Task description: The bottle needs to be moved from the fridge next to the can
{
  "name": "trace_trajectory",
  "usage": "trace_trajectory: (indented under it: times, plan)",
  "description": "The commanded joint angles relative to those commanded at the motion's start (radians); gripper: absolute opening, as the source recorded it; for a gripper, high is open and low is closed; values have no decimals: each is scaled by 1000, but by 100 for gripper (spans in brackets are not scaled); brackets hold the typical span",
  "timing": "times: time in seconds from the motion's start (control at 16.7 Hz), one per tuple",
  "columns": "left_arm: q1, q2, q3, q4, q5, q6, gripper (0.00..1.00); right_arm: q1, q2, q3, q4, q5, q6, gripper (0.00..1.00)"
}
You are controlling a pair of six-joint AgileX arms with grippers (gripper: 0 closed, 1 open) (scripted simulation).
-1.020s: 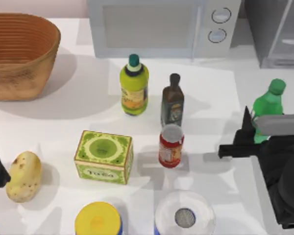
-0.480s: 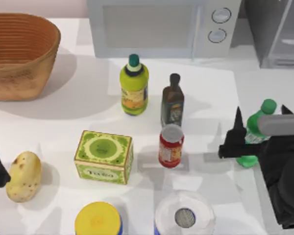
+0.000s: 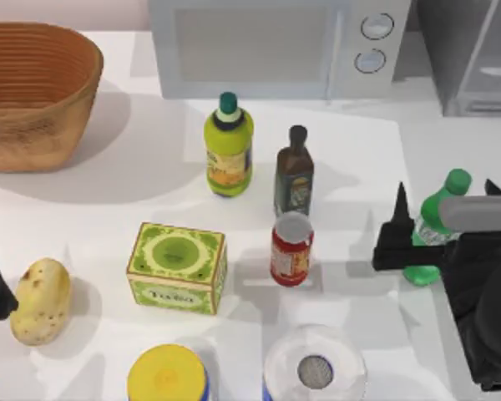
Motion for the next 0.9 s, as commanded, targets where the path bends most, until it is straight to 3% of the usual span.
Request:
trace_trajectory:
  times: [0.42, 0.9]
  plan:
    - [0, 0, 0, 0, 0, 0, 100, 101, -57, -83, 14, 99, 15, 100]
    - [0, 0, 0, 0, 0, 0, 100, 58, -158, -50, -78, 60, 15, 100]
